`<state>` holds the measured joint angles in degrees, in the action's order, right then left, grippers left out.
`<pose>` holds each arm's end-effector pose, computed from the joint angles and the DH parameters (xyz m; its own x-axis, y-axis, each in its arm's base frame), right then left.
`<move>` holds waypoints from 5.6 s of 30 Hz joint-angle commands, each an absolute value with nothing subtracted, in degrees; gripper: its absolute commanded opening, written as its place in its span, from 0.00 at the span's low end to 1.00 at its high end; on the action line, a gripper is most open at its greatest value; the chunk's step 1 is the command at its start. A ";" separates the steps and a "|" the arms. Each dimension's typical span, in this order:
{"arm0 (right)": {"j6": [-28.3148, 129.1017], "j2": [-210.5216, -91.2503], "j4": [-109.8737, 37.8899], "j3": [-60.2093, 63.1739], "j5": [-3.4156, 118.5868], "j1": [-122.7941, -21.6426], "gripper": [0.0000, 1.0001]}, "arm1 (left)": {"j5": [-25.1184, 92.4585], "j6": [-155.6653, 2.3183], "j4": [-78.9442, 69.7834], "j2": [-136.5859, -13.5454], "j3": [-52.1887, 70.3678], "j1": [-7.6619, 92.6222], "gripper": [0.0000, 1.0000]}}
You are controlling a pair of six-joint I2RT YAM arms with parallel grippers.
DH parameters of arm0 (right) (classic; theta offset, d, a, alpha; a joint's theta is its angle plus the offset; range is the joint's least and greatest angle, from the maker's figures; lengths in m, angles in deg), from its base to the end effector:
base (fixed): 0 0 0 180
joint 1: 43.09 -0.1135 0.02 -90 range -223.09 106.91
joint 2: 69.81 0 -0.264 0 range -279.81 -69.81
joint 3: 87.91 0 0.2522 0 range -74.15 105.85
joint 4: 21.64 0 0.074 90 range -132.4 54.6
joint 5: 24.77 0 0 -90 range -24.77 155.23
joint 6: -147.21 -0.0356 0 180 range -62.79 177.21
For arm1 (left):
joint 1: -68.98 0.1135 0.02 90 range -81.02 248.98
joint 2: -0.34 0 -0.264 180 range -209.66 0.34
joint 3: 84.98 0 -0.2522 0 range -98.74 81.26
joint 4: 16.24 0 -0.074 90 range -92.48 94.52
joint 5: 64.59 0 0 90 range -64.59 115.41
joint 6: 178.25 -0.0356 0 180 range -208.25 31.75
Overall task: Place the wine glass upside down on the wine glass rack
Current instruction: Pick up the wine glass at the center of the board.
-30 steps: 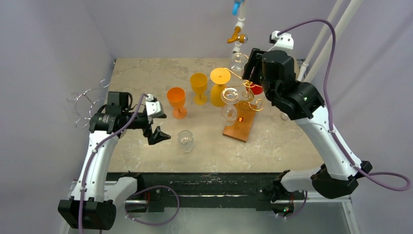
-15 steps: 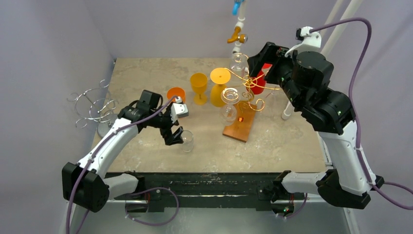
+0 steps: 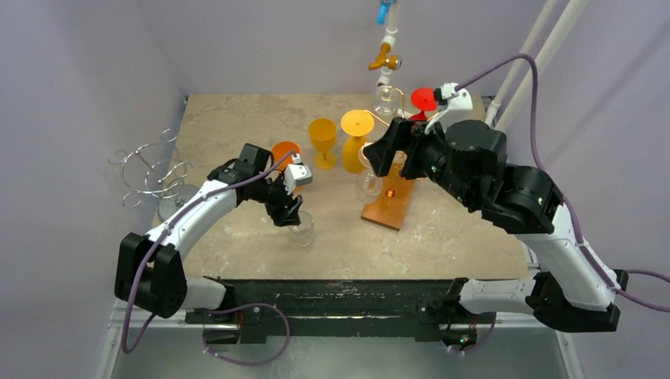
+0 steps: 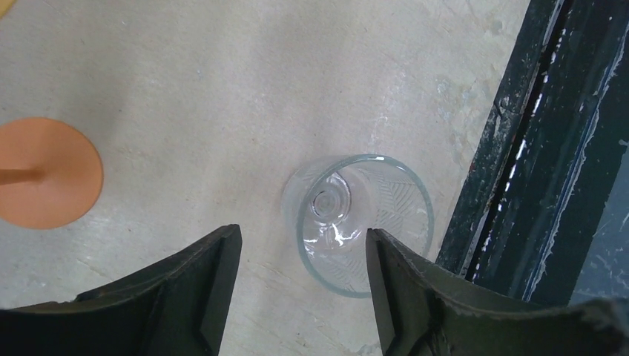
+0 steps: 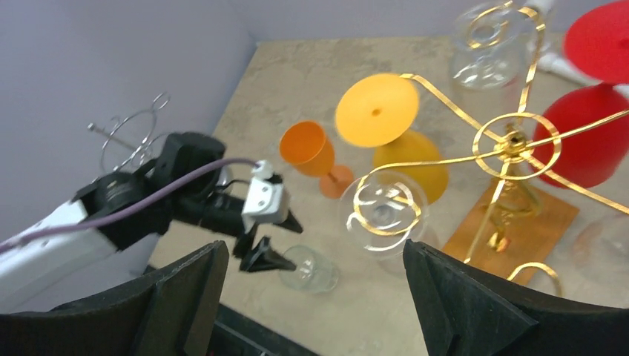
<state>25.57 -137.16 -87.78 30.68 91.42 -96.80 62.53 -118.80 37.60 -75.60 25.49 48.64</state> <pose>0.1184 0.1347 0.5266 -0.3766 0.2825 -0.8823 -0.3210 0.8536 0.4103 0.2338 -0.1096 0.2525 -0.4175 0.5870 -0.6937 0.8943 0.4008 -0.1990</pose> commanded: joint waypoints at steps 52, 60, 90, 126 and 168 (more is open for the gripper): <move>16.17 -127.12 -43.36 -1.51 97.27 -126.76 0.96 | 70.41 -127.32 21.12 -31.12 8.11 47.84 0.00; 8.41 -132.72 -19.75 -7.54 85.95 -126.76 0.99 | 69.93 -136.17 2.52 -24.36 20.65 49.98 0.00; 10.04 -145.27 15.87 -5.79 79.70 -125.28 0.99 | 69.48 -133.89 -28.01 -18.91 28.28 53.88 0.00; 2.89 -158.10 20.84 6.66 66.39 -120.99 0.71 | 72.37 -130.78 -29.68 -18.36 31.07 58.17 0.00; 40.79 -144.58 -65.08 19.31 50.81 -112.13 0.29 | 98.03 -153.90 59.70 -43.10 -6.35 62.12 0.90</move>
<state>39.43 -144.92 -70.42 14.05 53.00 -112.04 93.31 -140.90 42.49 -41.81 -2.05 61.30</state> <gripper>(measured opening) 0.757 0.870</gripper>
